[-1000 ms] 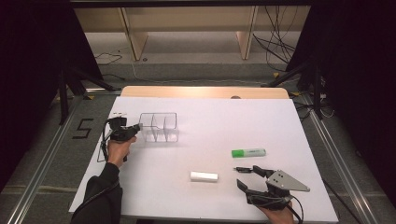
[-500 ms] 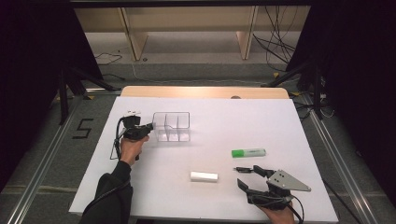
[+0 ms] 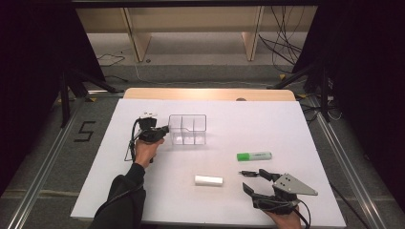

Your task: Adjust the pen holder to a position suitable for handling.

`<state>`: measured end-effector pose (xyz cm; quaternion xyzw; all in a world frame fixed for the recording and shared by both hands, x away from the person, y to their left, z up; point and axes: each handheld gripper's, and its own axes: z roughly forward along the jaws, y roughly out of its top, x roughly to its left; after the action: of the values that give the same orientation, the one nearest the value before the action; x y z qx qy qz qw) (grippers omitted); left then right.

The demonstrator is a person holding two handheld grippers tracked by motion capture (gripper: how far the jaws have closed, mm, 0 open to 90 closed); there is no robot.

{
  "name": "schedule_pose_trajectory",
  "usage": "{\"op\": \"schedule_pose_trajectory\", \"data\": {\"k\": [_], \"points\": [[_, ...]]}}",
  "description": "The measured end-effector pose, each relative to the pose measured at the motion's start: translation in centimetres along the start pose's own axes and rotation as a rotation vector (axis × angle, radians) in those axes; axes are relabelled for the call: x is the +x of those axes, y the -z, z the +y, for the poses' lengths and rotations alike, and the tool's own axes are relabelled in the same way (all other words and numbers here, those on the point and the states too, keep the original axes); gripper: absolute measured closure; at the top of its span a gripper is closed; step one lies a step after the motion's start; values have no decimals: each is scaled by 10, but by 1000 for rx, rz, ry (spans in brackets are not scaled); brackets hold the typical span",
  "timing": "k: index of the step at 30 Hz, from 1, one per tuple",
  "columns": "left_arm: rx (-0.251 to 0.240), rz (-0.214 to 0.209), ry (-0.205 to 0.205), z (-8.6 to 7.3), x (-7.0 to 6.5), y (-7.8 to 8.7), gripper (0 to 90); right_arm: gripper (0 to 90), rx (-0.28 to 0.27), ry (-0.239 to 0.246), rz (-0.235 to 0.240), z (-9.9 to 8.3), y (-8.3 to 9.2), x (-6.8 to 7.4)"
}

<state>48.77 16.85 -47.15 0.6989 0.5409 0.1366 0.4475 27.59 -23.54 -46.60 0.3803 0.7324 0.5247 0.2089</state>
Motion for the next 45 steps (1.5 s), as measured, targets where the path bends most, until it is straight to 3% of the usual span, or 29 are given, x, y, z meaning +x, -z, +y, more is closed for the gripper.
{"op": "schedule_pose_trajectory", "data": {"k": [20, 36, 42, 45], "points": [[29, -47, -16, 3, -27, -19, 891, 237, 2, 6, 0, 0, 1, 0], [61, -88, -45, -2, -43, -22, 891, 237, 3, 5, -5, 0, 1, -2], [57, -92, -51, -4, -44, -22, 884, 237, 3, 6, -6, 0, 1, -2], [51, -92, -59, -4, -42, -19, 838, 237, 2, 5, -7, 0, 2, -2]]}}
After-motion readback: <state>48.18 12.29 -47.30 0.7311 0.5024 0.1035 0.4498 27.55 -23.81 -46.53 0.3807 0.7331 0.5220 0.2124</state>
